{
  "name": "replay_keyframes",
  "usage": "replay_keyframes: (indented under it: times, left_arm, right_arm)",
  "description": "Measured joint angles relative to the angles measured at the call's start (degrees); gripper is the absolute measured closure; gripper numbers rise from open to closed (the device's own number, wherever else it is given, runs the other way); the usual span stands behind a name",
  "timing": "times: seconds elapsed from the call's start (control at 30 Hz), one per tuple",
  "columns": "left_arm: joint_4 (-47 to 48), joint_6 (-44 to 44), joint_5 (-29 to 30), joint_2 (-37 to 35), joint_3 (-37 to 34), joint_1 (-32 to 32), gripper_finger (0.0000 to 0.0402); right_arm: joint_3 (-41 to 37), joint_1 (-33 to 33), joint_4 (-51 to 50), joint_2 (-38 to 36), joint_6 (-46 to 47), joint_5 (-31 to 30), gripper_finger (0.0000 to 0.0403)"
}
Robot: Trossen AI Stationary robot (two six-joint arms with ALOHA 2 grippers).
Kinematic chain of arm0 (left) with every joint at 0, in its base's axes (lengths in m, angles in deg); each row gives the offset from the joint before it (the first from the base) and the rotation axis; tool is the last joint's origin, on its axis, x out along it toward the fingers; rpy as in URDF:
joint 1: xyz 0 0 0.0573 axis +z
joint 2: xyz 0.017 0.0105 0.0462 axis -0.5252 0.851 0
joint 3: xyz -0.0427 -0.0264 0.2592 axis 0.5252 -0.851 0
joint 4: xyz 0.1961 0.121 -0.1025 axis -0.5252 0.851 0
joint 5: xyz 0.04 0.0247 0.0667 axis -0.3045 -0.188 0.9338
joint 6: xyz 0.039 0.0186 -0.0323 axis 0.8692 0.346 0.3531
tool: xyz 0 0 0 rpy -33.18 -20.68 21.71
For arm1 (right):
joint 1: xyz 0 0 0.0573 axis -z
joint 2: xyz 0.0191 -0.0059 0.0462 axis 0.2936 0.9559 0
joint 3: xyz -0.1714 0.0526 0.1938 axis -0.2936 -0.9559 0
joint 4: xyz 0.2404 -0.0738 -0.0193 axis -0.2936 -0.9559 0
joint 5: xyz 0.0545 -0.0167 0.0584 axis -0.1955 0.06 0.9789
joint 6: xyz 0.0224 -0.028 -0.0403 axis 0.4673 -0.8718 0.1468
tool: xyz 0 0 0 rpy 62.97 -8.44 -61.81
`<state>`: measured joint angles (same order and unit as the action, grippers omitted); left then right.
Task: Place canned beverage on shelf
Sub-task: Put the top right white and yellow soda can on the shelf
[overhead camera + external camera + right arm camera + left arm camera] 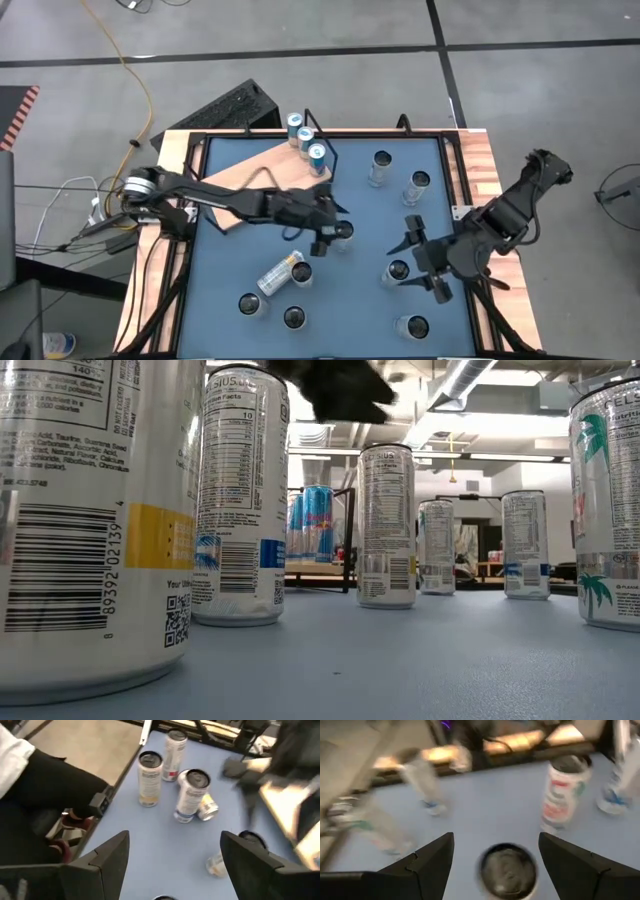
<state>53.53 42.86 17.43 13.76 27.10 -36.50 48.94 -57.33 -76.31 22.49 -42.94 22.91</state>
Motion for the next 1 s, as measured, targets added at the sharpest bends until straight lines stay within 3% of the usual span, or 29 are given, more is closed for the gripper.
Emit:
replay_keyframes:
  times: [0.13, 0.3, 0.43, 0.73, 1.0]
  left_arm:
    - [-12.35, -1.43, 7.06, -10.03, -10.52, -0.94, 0.0125]
    - [-20.75, -5.06, 10.20, -12.32, -18.81, -0.80, 0.0125]
    - [-21.82, -8.37, 7.69, -9.45, -19.39, -0.18, 0.0125]
    - [-31.80, -5.00, 4.05, -3.50, -19.42, -0.33, 0.0125]
    - [-28.21, -2.59, 0.64, -0.09, -15.86, -0.26, 0.0117]
  right_arm:
    - [-0.09, -1.63, 0.18, 0.00, 0.73, -2.24, 0.0107]
    - [-0.11, -2.00, 0.38, 0.00, 0.42, -6.65, 0.0107]
    - [-0.11, -1.98, 1.05, 0.00, 0.42, -7.56, 0.0107]
    - [-0.14, -1.98, 2.82, 0.00, 0.86, -7.77, 0.0107]
    - [-0.14, -1.54, 3.17, 0.02, 1.07, -8.91, 0.0108]
